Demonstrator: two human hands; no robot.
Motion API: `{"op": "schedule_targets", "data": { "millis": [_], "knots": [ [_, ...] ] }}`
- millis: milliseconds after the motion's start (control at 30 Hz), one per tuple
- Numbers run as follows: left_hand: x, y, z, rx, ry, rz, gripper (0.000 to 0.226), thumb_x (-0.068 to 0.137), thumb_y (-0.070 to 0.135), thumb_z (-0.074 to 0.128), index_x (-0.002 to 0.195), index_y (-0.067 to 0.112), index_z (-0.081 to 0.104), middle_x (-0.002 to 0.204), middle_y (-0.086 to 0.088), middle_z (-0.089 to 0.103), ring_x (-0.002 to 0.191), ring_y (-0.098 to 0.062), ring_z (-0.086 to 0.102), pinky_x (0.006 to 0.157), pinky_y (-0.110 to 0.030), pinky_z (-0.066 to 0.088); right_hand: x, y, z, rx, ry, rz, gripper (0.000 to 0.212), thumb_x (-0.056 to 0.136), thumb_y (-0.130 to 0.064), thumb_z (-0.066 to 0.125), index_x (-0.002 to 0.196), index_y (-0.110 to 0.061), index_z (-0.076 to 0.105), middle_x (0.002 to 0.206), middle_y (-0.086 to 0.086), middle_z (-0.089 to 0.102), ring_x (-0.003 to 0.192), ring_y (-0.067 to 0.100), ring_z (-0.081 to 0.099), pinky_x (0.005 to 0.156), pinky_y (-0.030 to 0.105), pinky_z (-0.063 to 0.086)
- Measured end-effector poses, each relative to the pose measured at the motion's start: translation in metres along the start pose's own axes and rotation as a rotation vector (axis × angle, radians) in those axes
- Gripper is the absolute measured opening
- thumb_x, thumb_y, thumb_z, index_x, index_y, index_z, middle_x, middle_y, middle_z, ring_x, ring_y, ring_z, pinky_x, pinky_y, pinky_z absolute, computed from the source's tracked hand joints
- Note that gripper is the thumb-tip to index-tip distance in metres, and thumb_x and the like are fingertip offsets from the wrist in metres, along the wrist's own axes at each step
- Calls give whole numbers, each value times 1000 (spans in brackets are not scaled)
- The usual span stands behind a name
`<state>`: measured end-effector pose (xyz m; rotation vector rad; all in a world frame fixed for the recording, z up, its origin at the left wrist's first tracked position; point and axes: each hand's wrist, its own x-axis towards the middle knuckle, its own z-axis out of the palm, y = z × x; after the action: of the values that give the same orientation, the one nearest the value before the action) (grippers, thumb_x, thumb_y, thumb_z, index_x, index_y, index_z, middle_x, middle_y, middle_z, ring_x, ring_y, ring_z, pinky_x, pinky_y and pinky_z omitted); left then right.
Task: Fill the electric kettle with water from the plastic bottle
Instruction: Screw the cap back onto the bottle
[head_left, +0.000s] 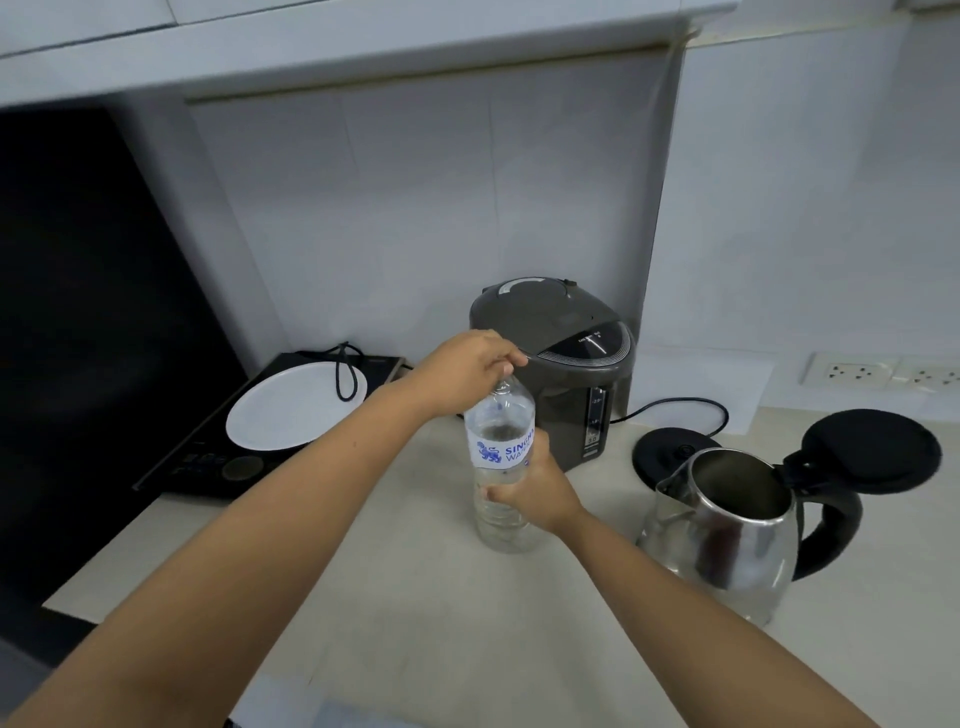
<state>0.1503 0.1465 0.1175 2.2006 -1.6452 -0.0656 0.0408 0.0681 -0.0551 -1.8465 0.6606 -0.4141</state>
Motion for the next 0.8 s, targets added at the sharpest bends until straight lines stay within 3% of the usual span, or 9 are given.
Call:
{"op": "schedule_targets", "data": {
  "millis": [167,300,400,500,567,633,800],
  "knots": [
    [-11,7,11,-30,128,-37,28,101,8,50,122,6,68,122,-8,66,112,-23,60,93,-25,42,-13,3,-17,-44,-75,-4,101,68,-34,85,145,-22,22,133,-7,50,124,14,49,93,26,40],
    [-22,14,31,92,249,-44,34,102,7,45,131,7,63,141,-8,57,132,-25,49,110,-31,34,-49,6,-42,-82,-61,-6,101,77,-40,78,154,-23,15,150,1,39,136,16,41,98,25,36],
    [-32,32,57,190,378,-63,38,97,3,50,133,6,61,149,-11,49,140,-29,42,119,-43,25,-89,9,-70,-49,20,-38,85,80,-42,74,150,-34,26,144,-5,45,126,11,47,99,27,39],
    [-45,60,95,149,503,-47,38,90,-3,58,127,2,64,146,-19,50,139,-37,43,118,-51,25,-132,14,-106,39,107,-77,57,84,-35,71,134,-44,44,126,-20,53,110,-4,51,92,20,41],
    [-52,78,126,100,494,-82,39,92,2,59,131,3,61,150,-18,45,144,-36,36,120,-53,21,-158,20,-133,112,177,-76,42,87,-26,70,118,-48,53,117,-20,59,106,-4,55,92,20,45],
    [-56,94,159,-7,397,-148,44,100,16,53,143,9,51,159,-10,34,150,-27,24,123,-46,12,-179,27,-160,148,238,-66,35,88,-23,69,109,-48,58,110,-15,64,99,1,60,86,18,48],
    [-64,138,227,-405,238,-286,57,103,39,40,153,12,34,161,-5,30,150,-18,23,123,-31,14,-205,56,-217,136,373,-28,27,89,-23,68,108,-40,59,107,-14,64,89,-2,60,73,11,46]
  ]
}}
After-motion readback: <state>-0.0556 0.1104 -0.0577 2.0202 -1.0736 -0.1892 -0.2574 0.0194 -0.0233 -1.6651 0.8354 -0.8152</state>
